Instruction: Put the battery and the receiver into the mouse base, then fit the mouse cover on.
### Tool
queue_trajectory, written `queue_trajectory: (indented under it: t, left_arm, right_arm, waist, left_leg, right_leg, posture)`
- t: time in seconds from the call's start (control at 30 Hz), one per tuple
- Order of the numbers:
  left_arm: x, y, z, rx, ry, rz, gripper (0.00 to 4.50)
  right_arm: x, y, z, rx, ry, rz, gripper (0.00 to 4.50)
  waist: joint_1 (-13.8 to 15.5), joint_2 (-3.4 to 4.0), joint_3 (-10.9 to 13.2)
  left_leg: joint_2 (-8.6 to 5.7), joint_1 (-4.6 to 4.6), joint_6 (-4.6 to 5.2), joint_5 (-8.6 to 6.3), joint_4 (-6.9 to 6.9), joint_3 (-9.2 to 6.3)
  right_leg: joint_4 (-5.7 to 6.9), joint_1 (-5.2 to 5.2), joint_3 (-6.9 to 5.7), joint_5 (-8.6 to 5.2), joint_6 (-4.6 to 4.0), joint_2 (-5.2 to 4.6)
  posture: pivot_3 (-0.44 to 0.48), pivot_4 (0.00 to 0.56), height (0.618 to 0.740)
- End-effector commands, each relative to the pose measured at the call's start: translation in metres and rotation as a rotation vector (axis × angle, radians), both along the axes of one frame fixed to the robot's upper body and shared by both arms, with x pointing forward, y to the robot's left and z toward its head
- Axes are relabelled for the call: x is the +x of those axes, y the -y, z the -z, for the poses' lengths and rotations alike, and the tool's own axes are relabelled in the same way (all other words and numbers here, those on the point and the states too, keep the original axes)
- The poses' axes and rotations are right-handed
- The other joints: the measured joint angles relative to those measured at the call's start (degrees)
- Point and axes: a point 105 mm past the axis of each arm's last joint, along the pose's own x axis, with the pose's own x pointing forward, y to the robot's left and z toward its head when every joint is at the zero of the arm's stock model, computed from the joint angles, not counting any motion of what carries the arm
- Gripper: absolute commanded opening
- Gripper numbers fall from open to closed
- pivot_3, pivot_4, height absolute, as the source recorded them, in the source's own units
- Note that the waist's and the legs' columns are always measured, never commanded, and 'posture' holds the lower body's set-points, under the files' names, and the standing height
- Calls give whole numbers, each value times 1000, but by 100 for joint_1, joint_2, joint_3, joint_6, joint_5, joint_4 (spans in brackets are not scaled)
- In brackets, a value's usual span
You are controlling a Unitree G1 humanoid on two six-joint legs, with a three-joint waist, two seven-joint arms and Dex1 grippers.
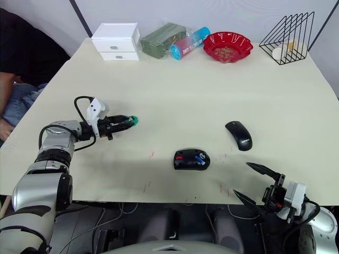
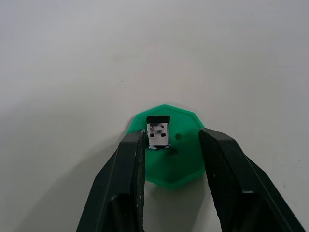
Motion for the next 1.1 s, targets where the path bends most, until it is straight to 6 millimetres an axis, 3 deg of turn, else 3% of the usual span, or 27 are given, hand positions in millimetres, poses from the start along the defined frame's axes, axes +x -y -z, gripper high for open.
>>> queue_trajectory:
  t: [0.03,0.5,0.67,1.1]
  left_arm:
    - [3,-2,-8,7,28,-9,1850]
    - [4,-3,-9,7,30,-14,1850]
    - [4,-2,-9,8,31,-17,172]
    - [5,-3,-9,14,31,-20,89]
  right_arm:
    - [-1,1,-4,-12,27,-3,4500]
    - [-1,1,-3,-13,31,-4,4500]
    - [-1,2,-3,-14,30,-3,4500]
    - [-1,2,-3,-9,35,-6,4500]
  waist:
    - [0,0,0]
    - [0,0,0]
    - [1,0,0]
    - [0,0,0]
  left_leg:
    - [0,0,0,0,0,0]
    - [0,0,0,0,0,32]
    - [0,0,0,0,0,32]
    - [0,0,0,0,0,33]
  right_leg:
    - [0,0,0,0,0,0]
    - [0,0,0,0,0,0]
    - [0,0,0,0,0,0]
    - [0,0,0,0,0,0]
  posture:
    - [0,150,740]
    - [0,150,740]
    - [0,150,740]
    - [0,150,740]
